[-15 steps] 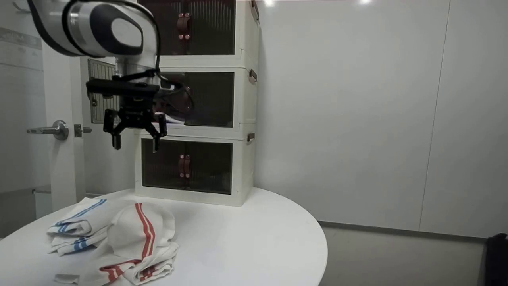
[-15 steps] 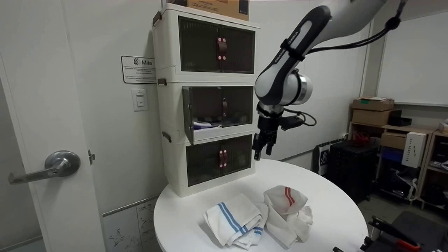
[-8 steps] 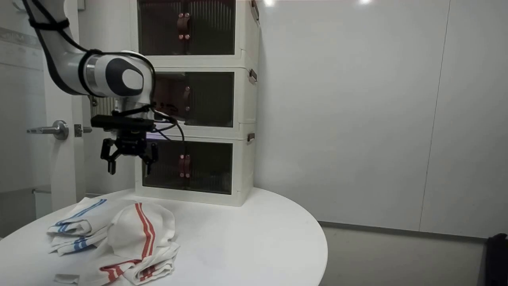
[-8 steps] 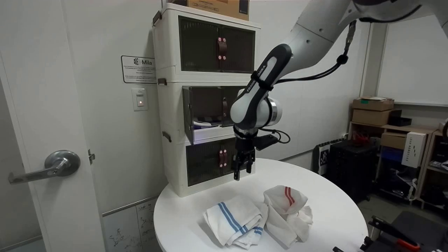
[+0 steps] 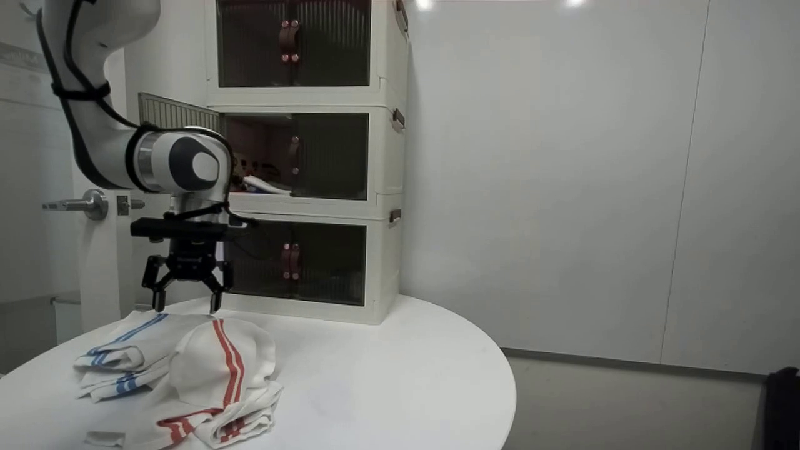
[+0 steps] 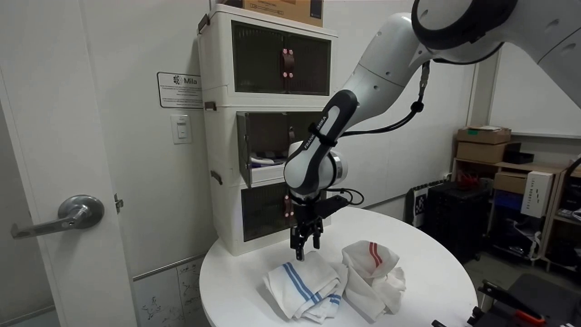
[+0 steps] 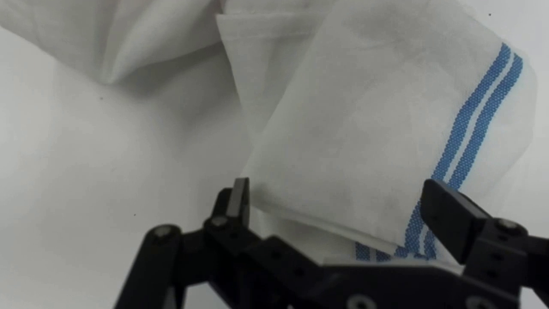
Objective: Place one white and blue towel inside the open cabinet
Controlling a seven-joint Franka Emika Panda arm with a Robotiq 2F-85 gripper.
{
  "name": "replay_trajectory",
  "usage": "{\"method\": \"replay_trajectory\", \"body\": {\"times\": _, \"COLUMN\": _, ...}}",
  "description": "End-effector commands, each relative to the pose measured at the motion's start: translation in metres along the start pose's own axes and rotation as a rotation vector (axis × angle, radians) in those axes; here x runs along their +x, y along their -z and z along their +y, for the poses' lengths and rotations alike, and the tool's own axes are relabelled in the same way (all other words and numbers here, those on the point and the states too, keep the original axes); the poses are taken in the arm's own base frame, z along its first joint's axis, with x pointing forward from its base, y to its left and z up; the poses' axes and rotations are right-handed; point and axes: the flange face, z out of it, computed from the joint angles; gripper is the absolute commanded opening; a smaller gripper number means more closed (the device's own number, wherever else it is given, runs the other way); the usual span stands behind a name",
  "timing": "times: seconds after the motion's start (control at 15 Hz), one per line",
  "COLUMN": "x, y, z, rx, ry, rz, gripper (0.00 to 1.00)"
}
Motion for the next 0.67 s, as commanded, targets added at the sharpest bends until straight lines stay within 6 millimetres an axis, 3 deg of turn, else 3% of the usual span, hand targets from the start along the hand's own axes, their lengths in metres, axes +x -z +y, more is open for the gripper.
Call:
{"method": "replay_trajectory", "body": {"times": 0.0, "x": 0.016, "y": -0.026, "z": -0.016, "rx": -0.028, "ry": -0.004, "rz": -0.038, "gripper": 1.00}}
{"method": "replay_trajectory", "body": {"times": 0.33, "x": 0.018, "y": -0.047, "z": -0.045, "rx": -0.048, "ry": 0.018, "rz": -0.051, "gripper": 1.00}}
{"method": "replay_trajectory", "body": {"times": 0.4, "x": 0.017, "y": -0.050, "z": -0.050, "rx": -0.062, "ry": 0.027, "rz": -0.052, "gripper": 0.75}}
{"method": "replay_trajectory", "body": {"times": 0.6, "x": 0.017, "y": -0.052, "z": -0.061, "rx": -0.089, "ry": 0.046, "rz": -0.051, "gripper": 0.58}}
